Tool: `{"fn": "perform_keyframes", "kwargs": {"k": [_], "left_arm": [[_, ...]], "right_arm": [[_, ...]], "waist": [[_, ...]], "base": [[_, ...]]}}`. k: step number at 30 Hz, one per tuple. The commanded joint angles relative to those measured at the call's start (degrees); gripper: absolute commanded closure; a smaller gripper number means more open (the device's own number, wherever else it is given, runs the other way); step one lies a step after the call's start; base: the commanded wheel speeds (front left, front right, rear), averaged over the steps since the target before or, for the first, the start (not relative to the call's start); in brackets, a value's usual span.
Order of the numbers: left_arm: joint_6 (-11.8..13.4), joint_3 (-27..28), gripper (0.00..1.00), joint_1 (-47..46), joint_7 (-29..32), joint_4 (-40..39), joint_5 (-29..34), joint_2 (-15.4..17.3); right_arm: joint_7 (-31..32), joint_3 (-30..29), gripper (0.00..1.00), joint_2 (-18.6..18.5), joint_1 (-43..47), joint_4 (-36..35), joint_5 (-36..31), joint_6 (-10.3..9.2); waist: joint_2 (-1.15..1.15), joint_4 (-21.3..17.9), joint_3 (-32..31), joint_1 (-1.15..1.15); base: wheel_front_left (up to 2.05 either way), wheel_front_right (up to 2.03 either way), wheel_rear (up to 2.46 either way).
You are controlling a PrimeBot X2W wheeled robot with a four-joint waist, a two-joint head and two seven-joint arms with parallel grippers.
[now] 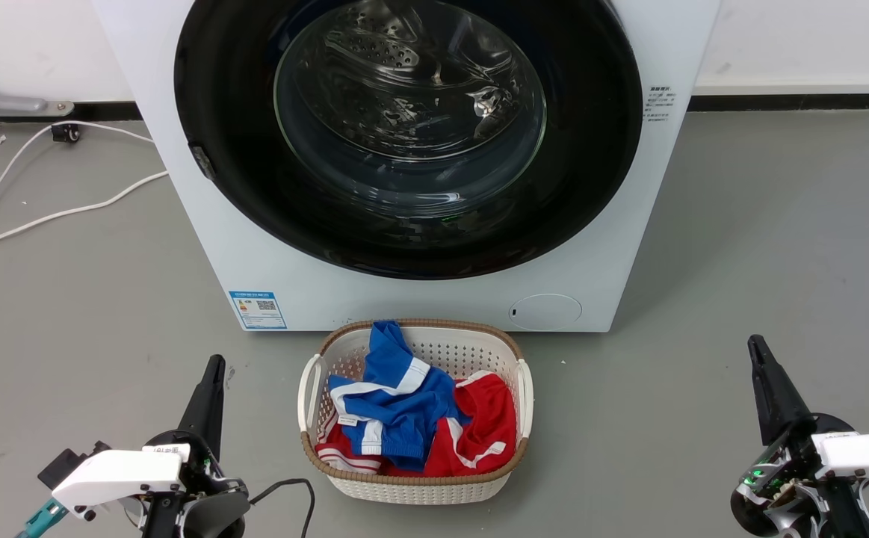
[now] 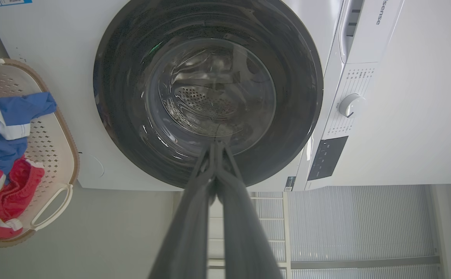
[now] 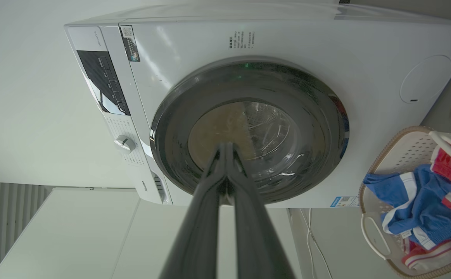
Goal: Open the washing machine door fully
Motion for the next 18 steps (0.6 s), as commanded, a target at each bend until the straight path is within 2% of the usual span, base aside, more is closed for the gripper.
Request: {"fn": "perform_keyframes", "kwargs": {"k": [1, 18], "left_arm": [[-0.18, 0.18, 1.00, -0.53, 0.14, 0.06, 0.31, -0.03], [-0.18, 0.21, 1.00, -0.54, 0.18, 0.06, 0.31, -0.07]], "right_arm": [[0.25, -0.08, 1.00, 0.20, -0.89, 0.07, -0.50, 0.17], [0.34, -0.28, 1.00, 0.35, -0.92, 0.09, -0.54, 0.17]], "waist": [[0.00, 0.00, 0.00, 0.00], [0.00, 0.00, 0.00, 0.00]], "base": [[0.00, 0.00, 0.00], [0.00, 0.00, 0.00]]}}
